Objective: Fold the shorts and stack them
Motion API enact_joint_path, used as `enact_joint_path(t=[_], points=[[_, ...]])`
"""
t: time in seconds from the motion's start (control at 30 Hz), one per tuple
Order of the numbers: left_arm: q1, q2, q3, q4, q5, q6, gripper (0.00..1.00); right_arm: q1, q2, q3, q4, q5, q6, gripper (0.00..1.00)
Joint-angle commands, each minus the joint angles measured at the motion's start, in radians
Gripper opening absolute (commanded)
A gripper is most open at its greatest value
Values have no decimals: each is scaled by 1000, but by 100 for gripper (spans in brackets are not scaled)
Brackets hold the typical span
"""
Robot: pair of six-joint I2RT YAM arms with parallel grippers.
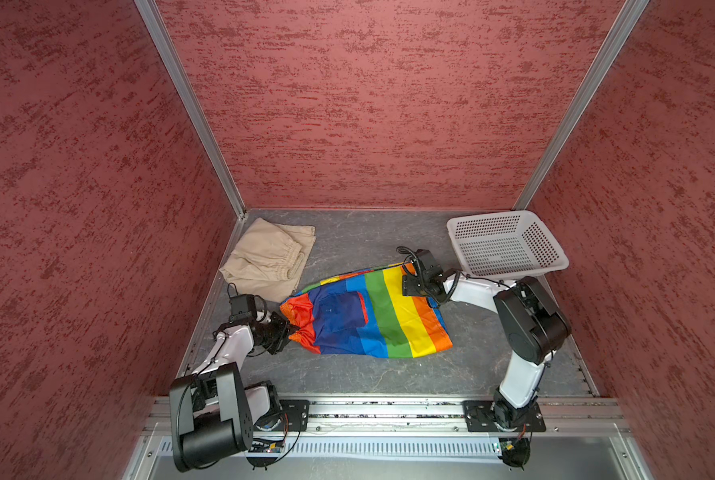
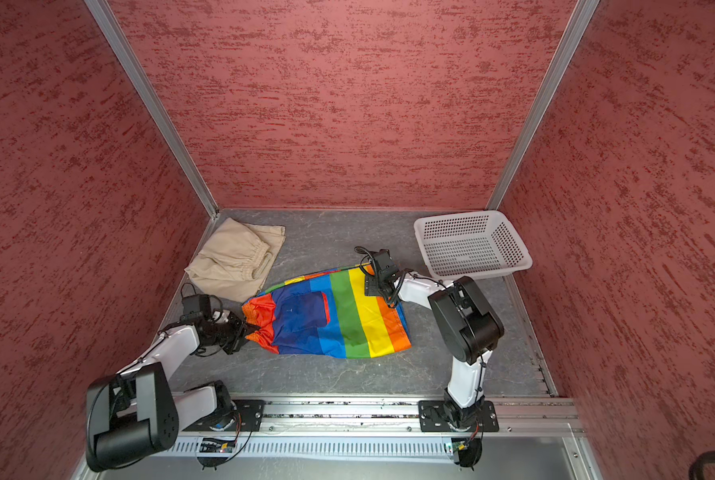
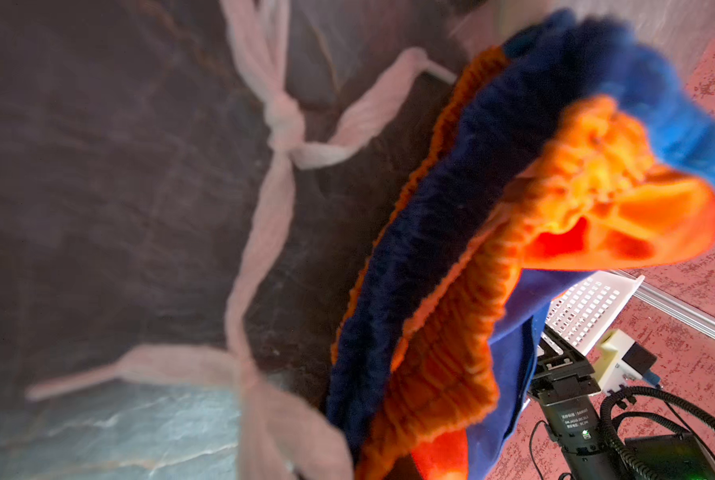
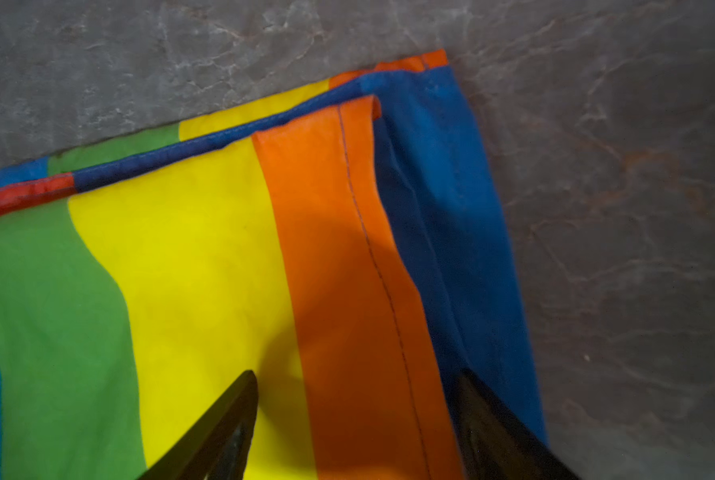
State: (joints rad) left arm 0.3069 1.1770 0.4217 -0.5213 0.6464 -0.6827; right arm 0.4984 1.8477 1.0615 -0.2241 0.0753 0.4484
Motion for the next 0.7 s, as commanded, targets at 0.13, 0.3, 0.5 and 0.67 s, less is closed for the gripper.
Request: enact_joint_path(t=[0.13, 0.3, 0.5, 0.67], points=[[18, 13, -14, -18, -17, 28, 10, -59, 59, 65, 36, -44, 4, 67], [16, -15, -4, -35, -14, 11, 4, -66, 22, 57, 46, -32, -18, 74], [1, -115, 58, -145, -70, 21, 1, -31, -148, -19, 97, -4, -33, 80], [-45, -174, 104, -220, -134, 17, 2, 85, -257, -63, 179, -64, -16, 72]])
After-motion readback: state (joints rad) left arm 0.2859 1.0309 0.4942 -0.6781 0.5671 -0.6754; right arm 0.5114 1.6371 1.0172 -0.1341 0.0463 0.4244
